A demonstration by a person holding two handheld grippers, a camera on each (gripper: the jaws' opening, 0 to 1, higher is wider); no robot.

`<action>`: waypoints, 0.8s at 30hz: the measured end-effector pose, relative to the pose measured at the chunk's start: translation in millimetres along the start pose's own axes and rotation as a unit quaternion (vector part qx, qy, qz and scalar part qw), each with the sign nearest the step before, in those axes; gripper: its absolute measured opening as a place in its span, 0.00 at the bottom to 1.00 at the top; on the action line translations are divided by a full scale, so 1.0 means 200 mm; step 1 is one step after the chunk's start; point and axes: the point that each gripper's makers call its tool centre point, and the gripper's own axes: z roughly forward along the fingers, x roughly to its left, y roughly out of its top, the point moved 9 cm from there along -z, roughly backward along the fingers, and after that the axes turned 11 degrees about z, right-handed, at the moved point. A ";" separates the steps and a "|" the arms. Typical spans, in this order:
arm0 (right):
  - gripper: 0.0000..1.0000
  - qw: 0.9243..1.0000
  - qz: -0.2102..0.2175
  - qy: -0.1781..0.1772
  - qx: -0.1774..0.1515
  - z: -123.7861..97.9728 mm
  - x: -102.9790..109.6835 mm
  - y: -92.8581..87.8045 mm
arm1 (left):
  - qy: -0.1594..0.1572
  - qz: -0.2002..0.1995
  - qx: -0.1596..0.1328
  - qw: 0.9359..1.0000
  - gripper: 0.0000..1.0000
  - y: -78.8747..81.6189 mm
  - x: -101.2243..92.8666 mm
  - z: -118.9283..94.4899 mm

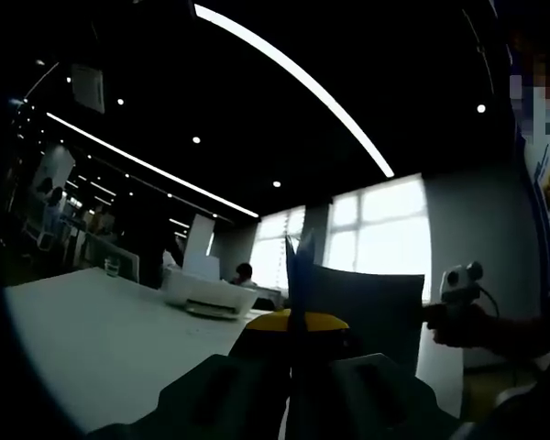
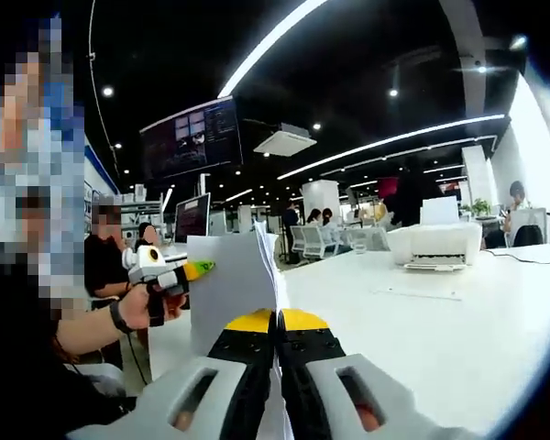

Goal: Organize the stack of printing papers by aligning and flattening the scattered papers on the table

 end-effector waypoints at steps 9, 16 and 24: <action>0.00 1.000 0.016 -0.003 -0.009 0.00 -0.03 -0.01 | 0.007 -0.002 -0.005 1.000 0.06 -0.01 -0.02 0.00; 0.00 1.000 0.018 0.000 -0.007 -0.03 0.00 0.01 | 0.012 0.008 -0.005 1.000 0.06 0.01 -0.04 0.00; 0.00 1.000 0.017 0.001 -0.001 -0.04 0.01 0.06 | -0.007 -0.014 0.011 1.000 0.06 0.09 -0.03 0.02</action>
